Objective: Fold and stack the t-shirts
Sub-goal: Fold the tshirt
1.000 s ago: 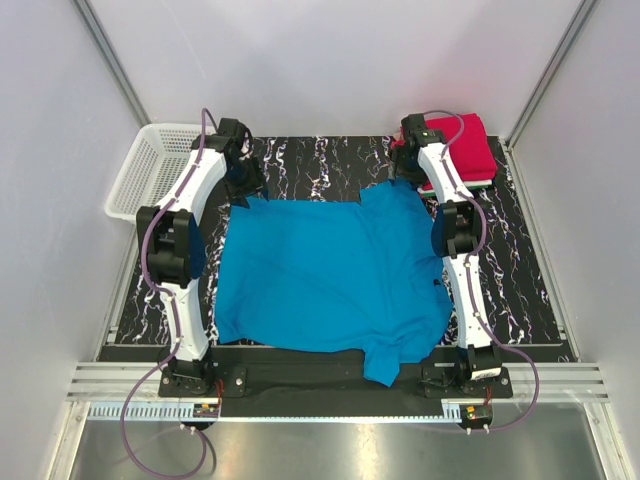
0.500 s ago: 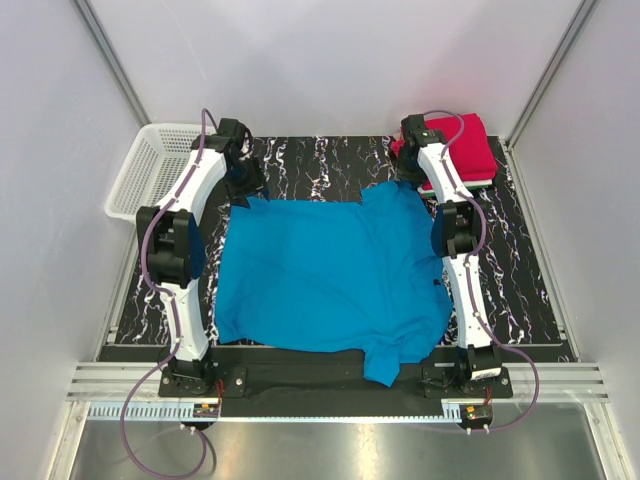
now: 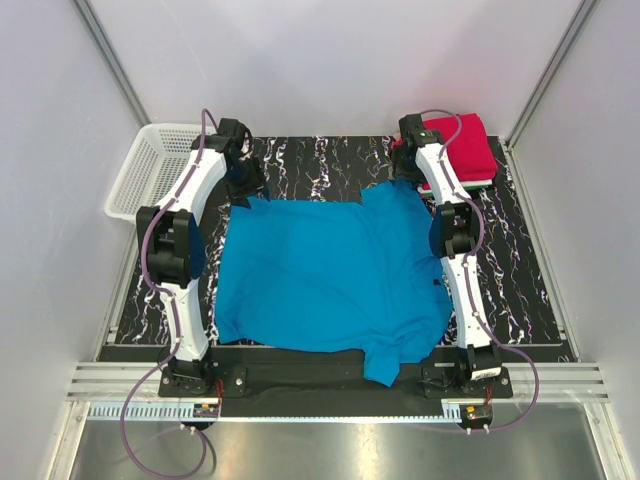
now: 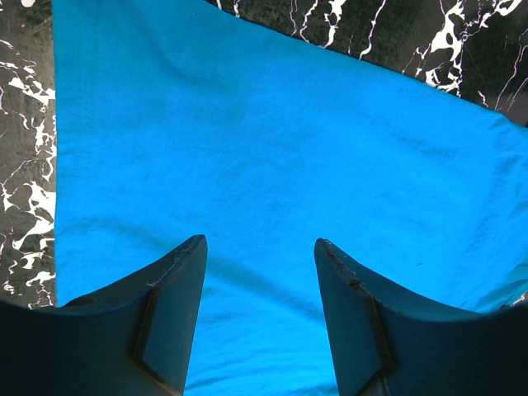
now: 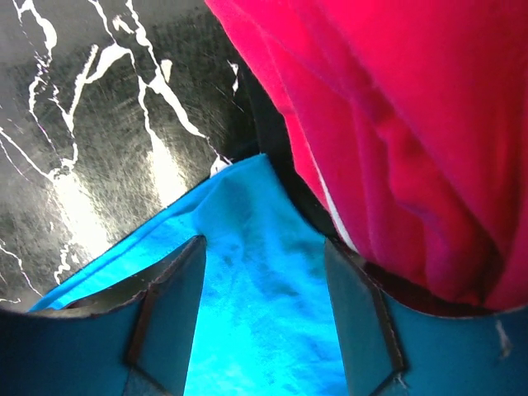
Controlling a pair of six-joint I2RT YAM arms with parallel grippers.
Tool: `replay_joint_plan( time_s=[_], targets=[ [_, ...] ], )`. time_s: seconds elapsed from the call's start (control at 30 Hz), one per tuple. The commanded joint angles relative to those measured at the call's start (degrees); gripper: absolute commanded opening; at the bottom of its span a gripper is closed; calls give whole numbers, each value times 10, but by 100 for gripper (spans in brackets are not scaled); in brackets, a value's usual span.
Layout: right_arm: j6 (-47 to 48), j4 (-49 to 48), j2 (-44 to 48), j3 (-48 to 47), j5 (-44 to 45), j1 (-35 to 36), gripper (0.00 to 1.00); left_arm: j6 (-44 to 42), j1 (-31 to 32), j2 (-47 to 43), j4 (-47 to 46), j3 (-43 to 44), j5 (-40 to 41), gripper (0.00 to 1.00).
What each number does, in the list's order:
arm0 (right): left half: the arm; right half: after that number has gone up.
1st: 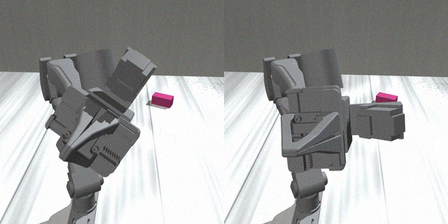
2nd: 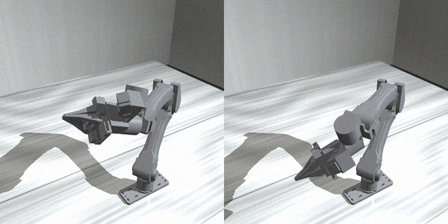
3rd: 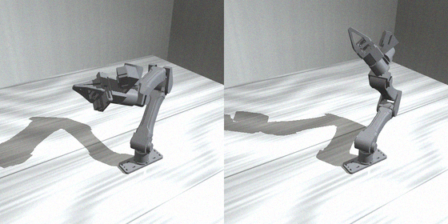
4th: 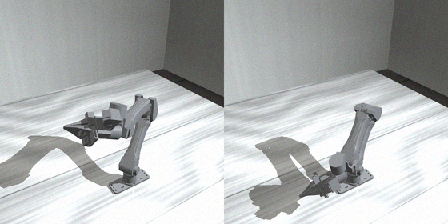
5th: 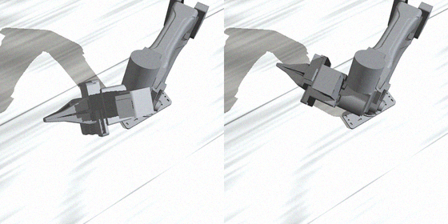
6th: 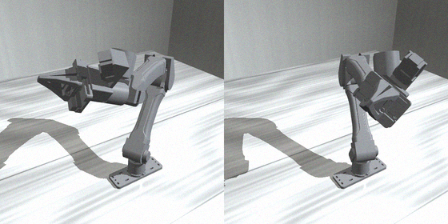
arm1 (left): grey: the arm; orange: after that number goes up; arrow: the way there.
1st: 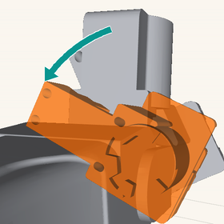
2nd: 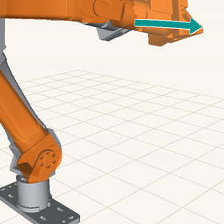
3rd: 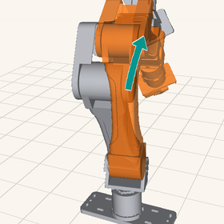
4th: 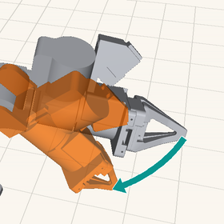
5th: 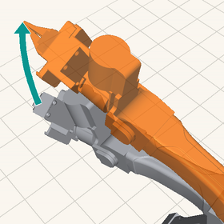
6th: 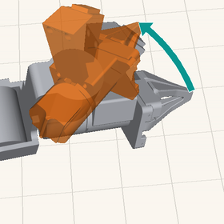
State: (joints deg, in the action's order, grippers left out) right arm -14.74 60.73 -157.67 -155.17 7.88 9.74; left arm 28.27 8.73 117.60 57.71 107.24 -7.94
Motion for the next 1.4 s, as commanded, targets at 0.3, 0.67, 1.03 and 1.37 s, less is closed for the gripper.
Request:
replay_joint_plan(
  time_s=[0.3, 0.67, 1.03, 1.37],
  targets=[
    [15, -33, -27, -51, 47, -2, 68, -9, -3, -7, -12, 5, -26, 60],
    [21, -73, 27, -1, 49, 5, 69, -11, -3, 0, -12, 7, -24, 60],
    [34, -83, 50, -14, 59, 9, 72, -9, -3, 12, -13, 10, -30, 60],
    [37, -93, 22, -21, 53, 9, 72, -10, -3, 11, -14, 5, -28, 60]
  ],
)
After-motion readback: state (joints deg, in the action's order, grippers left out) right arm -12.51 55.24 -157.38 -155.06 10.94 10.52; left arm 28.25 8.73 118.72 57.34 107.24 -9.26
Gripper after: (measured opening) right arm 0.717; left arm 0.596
